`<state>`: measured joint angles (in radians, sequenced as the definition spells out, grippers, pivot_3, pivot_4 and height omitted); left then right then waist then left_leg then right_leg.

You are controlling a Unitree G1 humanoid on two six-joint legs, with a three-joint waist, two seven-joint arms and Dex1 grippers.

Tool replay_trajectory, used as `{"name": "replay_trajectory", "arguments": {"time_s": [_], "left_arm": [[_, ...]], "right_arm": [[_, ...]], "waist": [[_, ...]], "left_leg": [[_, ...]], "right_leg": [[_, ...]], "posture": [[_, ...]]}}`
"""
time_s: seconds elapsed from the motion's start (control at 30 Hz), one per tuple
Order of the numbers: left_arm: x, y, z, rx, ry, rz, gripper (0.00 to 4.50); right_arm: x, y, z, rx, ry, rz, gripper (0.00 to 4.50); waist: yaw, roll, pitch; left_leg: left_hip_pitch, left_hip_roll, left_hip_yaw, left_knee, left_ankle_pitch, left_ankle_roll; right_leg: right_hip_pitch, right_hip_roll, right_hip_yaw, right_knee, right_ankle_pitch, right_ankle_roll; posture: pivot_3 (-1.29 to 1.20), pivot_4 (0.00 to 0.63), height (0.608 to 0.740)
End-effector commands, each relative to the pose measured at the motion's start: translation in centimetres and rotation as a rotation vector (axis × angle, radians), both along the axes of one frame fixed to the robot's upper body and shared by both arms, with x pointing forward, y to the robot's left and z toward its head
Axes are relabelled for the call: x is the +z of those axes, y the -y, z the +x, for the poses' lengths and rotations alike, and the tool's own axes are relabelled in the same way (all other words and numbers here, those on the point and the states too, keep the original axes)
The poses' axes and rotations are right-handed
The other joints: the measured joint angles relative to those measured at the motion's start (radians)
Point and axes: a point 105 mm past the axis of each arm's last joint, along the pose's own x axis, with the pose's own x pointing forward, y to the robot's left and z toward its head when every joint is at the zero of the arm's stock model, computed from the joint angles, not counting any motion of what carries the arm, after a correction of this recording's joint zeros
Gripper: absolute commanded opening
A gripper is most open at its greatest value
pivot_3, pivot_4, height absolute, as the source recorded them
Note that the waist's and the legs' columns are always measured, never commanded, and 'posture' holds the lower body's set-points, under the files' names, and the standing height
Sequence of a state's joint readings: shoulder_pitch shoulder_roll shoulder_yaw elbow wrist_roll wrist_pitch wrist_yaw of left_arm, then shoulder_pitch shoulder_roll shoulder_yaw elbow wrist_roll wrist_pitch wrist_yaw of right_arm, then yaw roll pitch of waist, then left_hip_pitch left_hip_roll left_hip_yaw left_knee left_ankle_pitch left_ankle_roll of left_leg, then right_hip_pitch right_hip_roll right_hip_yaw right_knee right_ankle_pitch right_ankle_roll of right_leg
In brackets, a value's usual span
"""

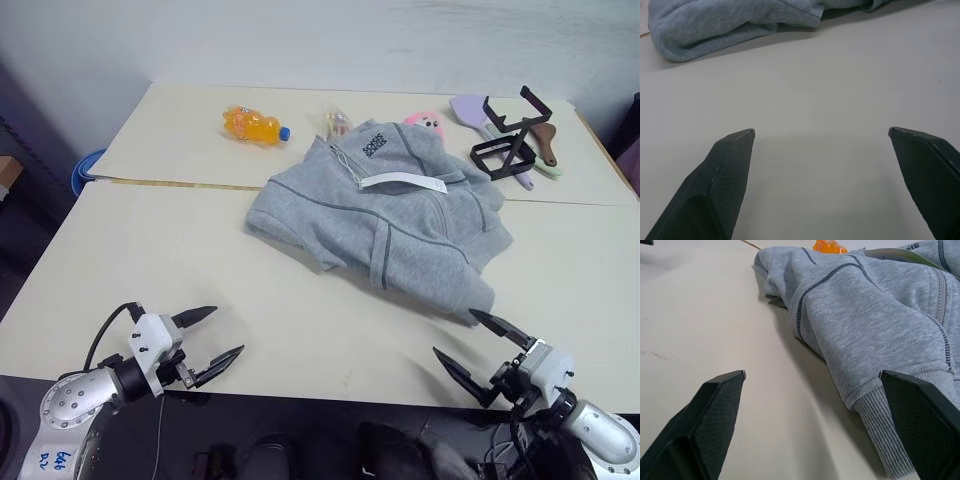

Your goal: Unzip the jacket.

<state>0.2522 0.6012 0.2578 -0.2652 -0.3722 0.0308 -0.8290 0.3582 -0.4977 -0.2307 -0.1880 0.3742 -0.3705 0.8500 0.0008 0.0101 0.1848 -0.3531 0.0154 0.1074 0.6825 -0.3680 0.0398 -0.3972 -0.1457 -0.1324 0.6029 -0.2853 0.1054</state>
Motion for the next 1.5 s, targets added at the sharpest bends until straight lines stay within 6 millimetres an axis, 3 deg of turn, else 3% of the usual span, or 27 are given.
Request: {"name": "replay_trajectory", "arguments": {"time_s": [0.03, 0.2, 0.4, 0.67, 0.7, 0.77, 0.87, 0.97, 1.1, 1.23, 1.37, 1.43, 1.5], "left_arm": [[0.5, -0.1, 0.0, -0.008, 0.041, 0.047, 4.50], [1.0, -0.1, -0.1, -0.064, -0.039, -0.051, 4.50], [1.3, 0.1, -1.1, -0.152, -0.011, -0.018, 4.50], [1.8, -0.7, -0.4, -0.091, 0.010, -0.067, 4.50], [2.1, -0.8, 0.1, -0.072, 0.018, -0.093, 4.50], [3.2, -1.0, 1.2, -0.012, 0.029, -0.190, 4.50], [4.7, -0.8, 2.6, 0.017, 0.024, -0.288, 4.50], [4.4, 0.5, 4.8, -0.048, 0.038, -0.120, 4.50], [4.3, 1.7, 10.6, -0.051, 0.166, 0.146, 4.50], [5.4, 4.8, 15.3, -0.080, 0.285, 0.249, 4.50], [5.7, 7.3, 18.3, -0.106, 0.328, 0.321, 4.50], [5.9, 8.1, 19.6, -0.093, 0.325, 0.365, 4.50], [5.4, 8.5, 20.2, -0.103, 0.297, 0.420, 4.09]], "right_arm": [[0.3, 0.2, 0.0, -0.002, 0.014, 0.005, 4.49], [0.3, 0.2, 0.0, -0.009, 0.018, 0.003, 4.49], [0.6, 0.1, -0.2, -0.010, 0.023, 0.033, 4.49], [0.7, -0.5, -0.4, 0.010, 0.006, 0.073, 4.49], [0.6, -1.6, -0.8, 0.070, -0.021, 0.082, 4.49], [1.4, -3.2, -1.1, 0.124, -0.005, 0.106, 4.49], [3.0, -3.9, -0.2, 0.094, 0.073, 0.140, 4.49], [4.0, -4.5, 1.6, 0.055, 0.126, 0.091, 4.49], [3.0, -5.7, 4.9, -0.005, 0.078, -0.070, 4.49], [3.0, -7.2, 8.0, -0.068, 0.071, -0.131, 4.49], [2.8, -8.8, 10.1, -0.093, 0.070, -0.180, 4.49], [2.7, -8.7, 11.1, -0.149, 0.069, -0.210, 4.13], [2.9, -8.2, 11.6, -0.201, 0.090, -0.236, 3.64]], "waist": [[0.000, 0.000, 0.000], [-0.001, 0.000, 0.000], [-0.001, 0.000, 0.000], [-0.001, 0.000, 0.000], [0.000, 0.000, 0.000], [0.002, 0.000, 0.000], [0.001, -0.001, 0.000], [0.000, 0.000, 0.000], [0.007, -0.001, -0.001], [0.013, -0.002, -0.001], [0.013, -0.004, -0.002], [0.011, -0.005, -0.002], [0.009, -0.006, -0.001]], "left_leg": [[0.000, 0.000, 0.000, 0.000, 0.000, 0.000], [0.000, 0.000, 0.000, 0.000, 0.000, 0.000], [0.000, 0.000, 0.000, 0.000, 0.000, 0.000], [0.000, 0.000, 0.000, 0.000, 0.000, 0.000], [0.000, 0.000, 0.000, 0.000, 0.000, 0.000], [0.000, 0.000, 0.000, 0.000, 0.000, 0.000], [0.000, 0.000, -0.001, 0.000, 0.001, 0.000], [0.001, -0.001, 0.000, 0.000, 0.001, 0.000], [0.001, -0.003, 0.001, 0.000, 0.003, -0.001], [-0.001, -0.002, 0.003, 0.000, 0.004, 0.000], [-0.009, -0.003, 0.006, 0.002, 0.005, 0.001], [-0.014, -0.004, 0.006, 0.002, 0.005, 0.001], [-0.017, -0.006, 0.008, 0.002, 0.005, 0.001]], "right_leg": [[0.000, 0.000, 0.000, 0.000, 0.000, 0.000], [0.000, 0.000, 0.000, 0.000, 0.000, 0.000], [0.000, 0.000, 0.000, 0.000, 0.000, 0.000], [0.000, 0.000, 0.000, 0.001, 0.000, 0.000], [0.000, 0.000, 0.000, 0.001, 0.000, 0.000], [0.000, 0.000, 0.000, 0.001, 0.000, 0.000], [0.000, 0.000, 0.000, 0.002, 0.000, 0.000], [0.001, 0.000, 0.000, 0.003, 0.000, 0.000], [0.000, 0.006, -0.002, 0.006, 0.000, 0.000], [-0.003, 0.012, -0.004, 0.009, 0.000, 0.001], [-0.012, 0.013, -0.004, 0.009, 0.001, 0.002], [-0.016, 0.014, -0.006, 0.009, 0.001, 0.002], [-0.017, 0.014, -0.008, 0.008, 0.001, 0.002]], "posture": [[0.00, 0.150, 0.740], [0.00, 0.150, 0.740], [0.00, 0.150, 0.740], [0.00, 0.150, 0.740], [0.00, 0.150, 0.740], [0.00, 0.150, 0.740], [0.00, 0.150, 0.740], [0.00, 0.150, 0.740], [0.00, 0.150, 0.740], [0.00, 0.150, 0.740], [0.00, 0.150, 0.740], [0.00, 0.150, 0.740], [0.00, 0.150, 0.740]]}}
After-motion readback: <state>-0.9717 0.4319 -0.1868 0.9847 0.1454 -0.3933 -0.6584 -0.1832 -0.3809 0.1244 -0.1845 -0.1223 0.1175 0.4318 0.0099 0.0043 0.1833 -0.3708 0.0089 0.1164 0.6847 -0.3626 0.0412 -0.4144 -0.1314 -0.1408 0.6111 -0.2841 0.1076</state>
